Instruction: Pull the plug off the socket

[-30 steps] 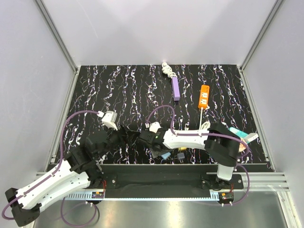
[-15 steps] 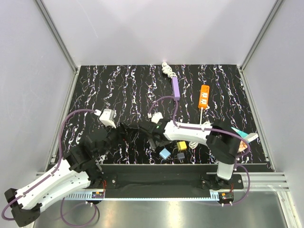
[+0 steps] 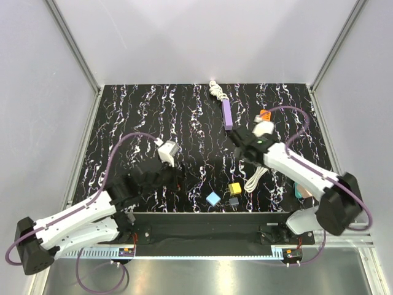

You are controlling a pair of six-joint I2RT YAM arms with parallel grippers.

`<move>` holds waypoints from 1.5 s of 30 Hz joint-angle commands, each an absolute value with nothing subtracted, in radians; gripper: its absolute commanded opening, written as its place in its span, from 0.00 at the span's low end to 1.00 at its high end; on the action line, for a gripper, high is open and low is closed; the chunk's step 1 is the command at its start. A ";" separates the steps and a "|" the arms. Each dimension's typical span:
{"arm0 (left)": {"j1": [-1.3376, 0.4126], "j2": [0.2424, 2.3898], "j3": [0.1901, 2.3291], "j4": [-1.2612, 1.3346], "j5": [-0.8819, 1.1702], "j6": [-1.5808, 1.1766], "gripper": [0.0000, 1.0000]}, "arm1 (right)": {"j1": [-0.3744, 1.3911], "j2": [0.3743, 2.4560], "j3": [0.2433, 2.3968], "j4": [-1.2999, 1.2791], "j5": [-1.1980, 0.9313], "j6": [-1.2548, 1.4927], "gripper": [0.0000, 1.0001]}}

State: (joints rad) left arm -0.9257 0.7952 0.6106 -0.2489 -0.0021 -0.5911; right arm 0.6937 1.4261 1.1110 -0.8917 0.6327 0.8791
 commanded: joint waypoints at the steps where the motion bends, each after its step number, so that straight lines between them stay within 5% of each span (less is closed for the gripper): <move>1: -0.985 0.865 0.687 -0.160 0.052 -0.561 0.89 | 0.577 1.240 1.021 -0.936 0.692 0.997 1.00; 7: -1.072 1.028 0.767 -0.086 0.055 -0.540 0.86 | 0.221 0.968 0.968 -0.946 0.611 0.838 1.00; 13: -1.147 1.288 0.902 -0.005 0.103 -0.514 0.87 | -0.076 0.948 0.988 -0.994 0.485 0.703 1.00; 18: -1.221 1.602 1.178 -0.057 0.155 -0.436 0.81 | -0.084 0.925 0.979 -1.031 0.570 0.753 1.00; 25: -1.265 1.905 1.526 -0.153 0.233 -0.390 0.88 | -0.110 0.960 1.006 -1.107 0.592 0.854 1.00; 45: -1.221 2.287 1.813 -0.079 0.287 -0.431 0.87 | -0.150 0.985 1.296 -1.166 0.291 0.565 1.00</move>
